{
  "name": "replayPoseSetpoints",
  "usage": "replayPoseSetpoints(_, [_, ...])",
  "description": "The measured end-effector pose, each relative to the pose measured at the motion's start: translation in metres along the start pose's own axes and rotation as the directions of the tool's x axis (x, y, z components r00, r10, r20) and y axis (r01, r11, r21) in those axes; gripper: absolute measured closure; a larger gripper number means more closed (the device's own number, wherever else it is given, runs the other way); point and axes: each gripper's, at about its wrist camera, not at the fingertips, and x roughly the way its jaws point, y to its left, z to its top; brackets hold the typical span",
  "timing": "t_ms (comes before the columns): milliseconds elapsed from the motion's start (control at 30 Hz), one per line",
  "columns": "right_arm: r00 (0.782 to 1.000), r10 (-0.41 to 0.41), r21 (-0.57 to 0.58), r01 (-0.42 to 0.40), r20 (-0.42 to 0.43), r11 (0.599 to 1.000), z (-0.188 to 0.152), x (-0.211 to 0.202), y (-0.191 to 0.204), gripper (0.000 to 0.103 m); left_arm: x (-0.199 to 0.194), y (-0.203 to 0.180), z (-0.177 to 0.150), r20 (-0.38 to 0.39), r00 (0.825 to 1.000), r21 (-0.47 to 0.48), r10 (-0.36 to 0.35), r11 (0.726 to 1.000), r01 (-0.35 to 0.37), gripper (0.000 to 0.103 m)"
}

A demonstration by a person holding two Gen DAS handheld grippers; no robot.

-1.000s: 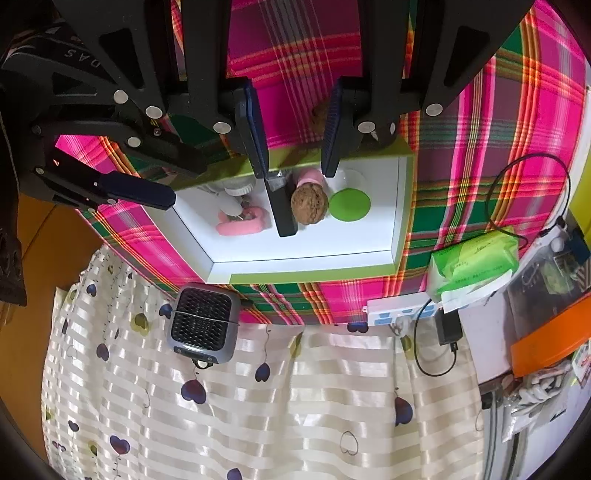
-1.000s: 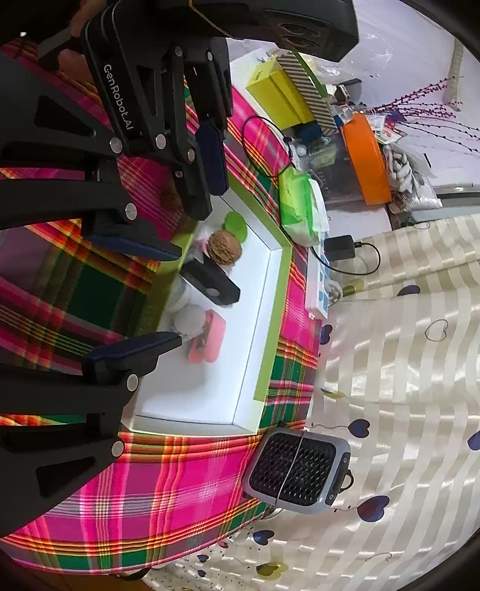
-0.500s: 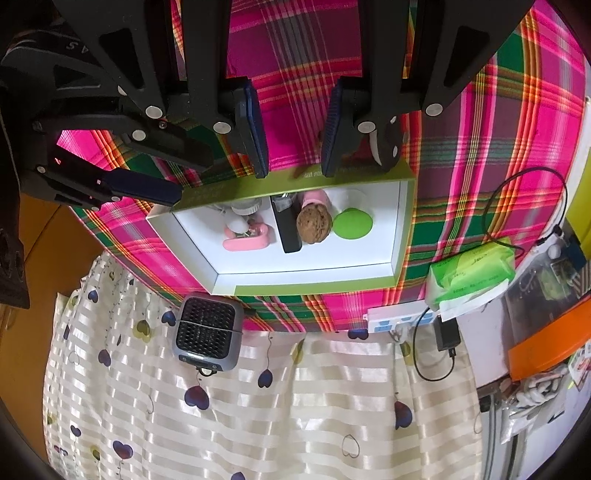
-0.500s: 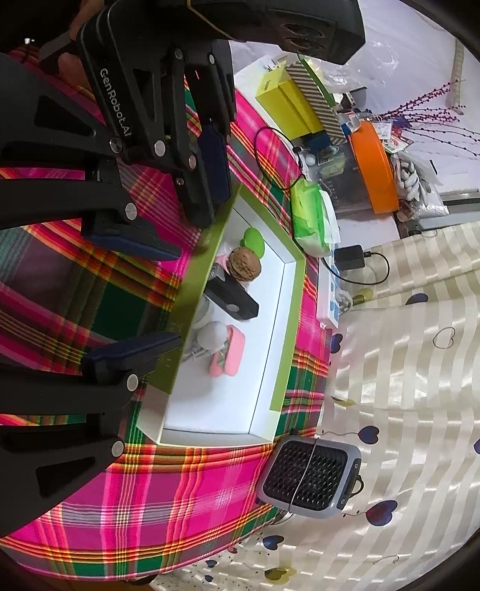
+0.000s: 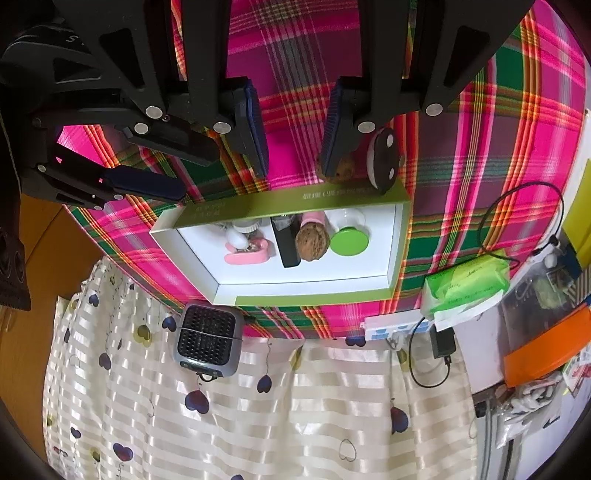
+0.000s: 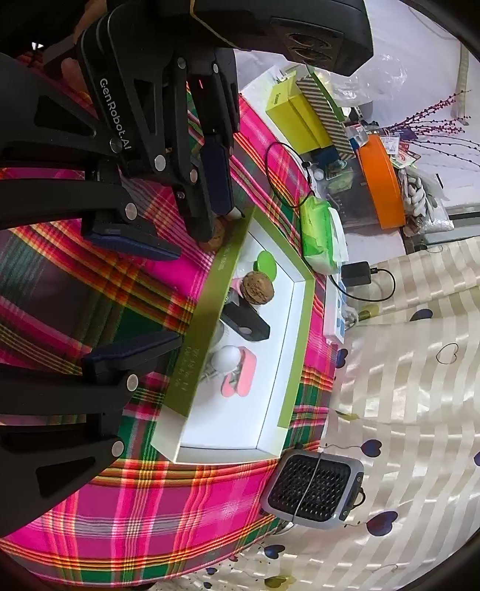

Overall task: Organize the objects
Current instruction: 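Grasp the black round toy with the left tool while the right tool approaches a walnut on the table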

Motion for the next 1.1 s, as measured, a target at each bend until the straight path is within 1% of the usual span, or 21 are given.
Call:
replayPoseSetpoints(333, [0.999, 0.031, 0.002, -0.031, -0.018, 1.0, -0.008, -0.002, 0.011, 0.062, -0.01, 0.005, -0.012, -0.008, 1.0, -0.01, -0.007, 1.0, 0.007, 0.076])
replayPoseSetpoints(433, [0.999, 0.046, -0.014, -0.046, -0.023, 0.999, -0.01, -0.002, 0.017, 0.062, -0.016, 0.009, -0.016, -0.002, 1.0, -0.017, -0.013, 1.0, 0.013, 0.076])
replayPoseSetpoints(633, [0.997, 0.065, -0.027, -0.066, -0.034, 0.997, -0.012, 0.0, 0.025, 0.062, -0.023, 0.022, -0.02, 0.007, 1.0, -0.04, -0.001, 0.999, 0.002, 0.076])
replayPoseSetpoints(867, [0.997, 0.065, -0.028, -0.067, -0.049, 0.997, -0.013, 0.005, 0.026, 0.062, -0.027, 0.037, -0.024, 0.017, 1.0, -0.069, 0.012, 0.998, -0.01, 0.075])
replayPoseSetpoints(1100, [0.996, 0.062, -0.024, -0.063, -0.061, 0.998, -0.013, 0.009, 0.026, 0.062, -0.021, 0.048, -0.022, 0.003, 1.0, -0.077, 0.017, 0.997, -0.017, 0.075])
